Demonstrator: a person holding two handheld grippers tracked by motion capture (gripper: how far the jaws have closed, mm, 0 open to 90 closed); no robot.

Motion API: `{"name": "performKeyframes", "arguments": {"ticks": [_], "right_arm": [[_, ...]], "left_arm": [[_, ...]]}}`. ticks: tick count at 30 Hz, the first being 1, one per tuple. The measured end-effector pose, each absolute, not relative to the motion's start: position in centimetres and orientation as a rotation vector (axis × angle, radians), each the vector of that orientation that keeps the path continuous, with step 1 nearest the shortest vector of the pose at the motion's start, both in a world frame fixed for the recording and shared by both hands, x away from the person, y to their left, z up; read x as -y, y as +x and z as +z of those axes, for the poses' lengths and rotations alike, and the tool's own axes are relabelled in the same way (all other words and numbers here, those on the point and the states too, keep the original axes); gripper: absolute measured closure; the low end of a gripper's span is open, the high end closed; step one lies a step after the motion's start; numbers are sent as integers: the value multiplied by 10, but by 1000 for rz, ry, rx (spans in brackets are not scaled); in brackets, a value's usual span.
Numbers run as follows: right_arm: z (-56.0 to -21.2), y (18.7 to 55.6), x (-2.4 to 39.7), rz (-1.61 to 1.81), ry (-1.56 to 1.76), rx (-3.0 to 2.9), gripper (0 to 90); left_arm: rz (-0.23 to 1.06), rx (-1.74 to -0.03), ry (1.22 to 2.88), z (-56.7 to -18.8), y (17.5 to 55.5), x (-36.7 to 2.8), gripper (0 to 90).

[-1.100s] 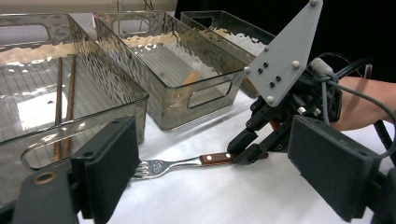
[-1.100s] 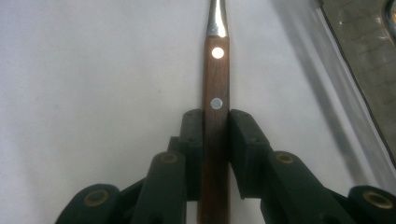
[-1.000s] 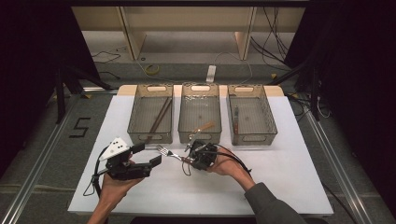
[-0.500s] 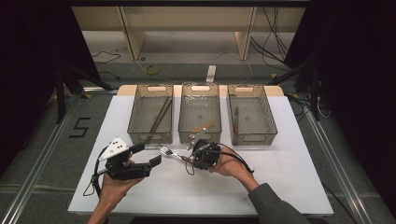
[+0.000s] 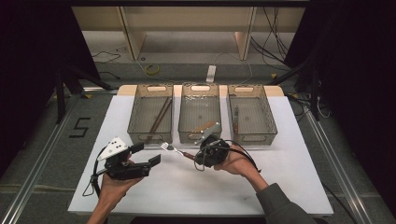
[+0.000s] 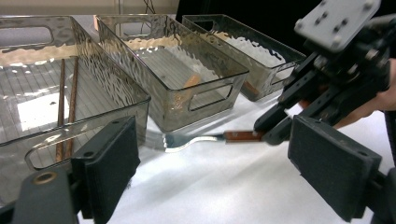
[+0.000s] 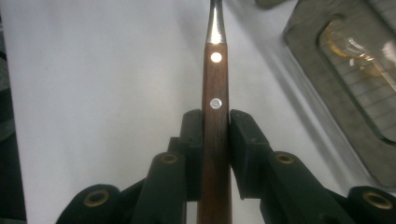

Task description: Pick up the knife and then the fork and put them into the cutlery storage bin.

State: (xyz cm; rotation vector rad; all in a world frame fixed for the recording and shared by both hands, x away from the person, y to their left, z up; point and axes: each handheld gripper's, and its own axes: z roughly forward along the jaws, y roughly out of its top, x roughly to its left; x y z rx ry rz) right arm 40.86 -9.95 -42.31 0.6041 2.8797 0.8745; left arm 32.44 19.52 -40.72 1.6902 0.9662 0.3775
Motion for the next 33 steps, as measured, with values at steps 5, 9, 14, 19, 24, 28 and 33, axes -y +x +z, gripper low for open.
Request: {"name": "performKeyframes", "arguments": {"ticks": [5,9,14,19,24,28,33], "right_arm": [[-405,410,116,933,637,-2824,767],[-394,420,137,974,734,-2745,767],[-387,431,162,1020,841,-2662,766],[-381,441,185,1045,929,-2594,766],[-377,452,205,1069,1003,-2522,766],[-375,461,217,1078,1063,-2479,766],[-373,471,231,1068,1115,-2439,766]], "left_arm": [[377,-966,1694,-407,325,-195,156],[377,-967,1694,-408,325,-195,156],[375,-968,1692,-408,325,-195,156],[375,-970,1691,-408,325,-195,156],[370,-971,1692,-408,326,-195,156],[373,-973,1690,-408,326,-195,156],[373,-972,1692,-408,326,-195,156]]}}
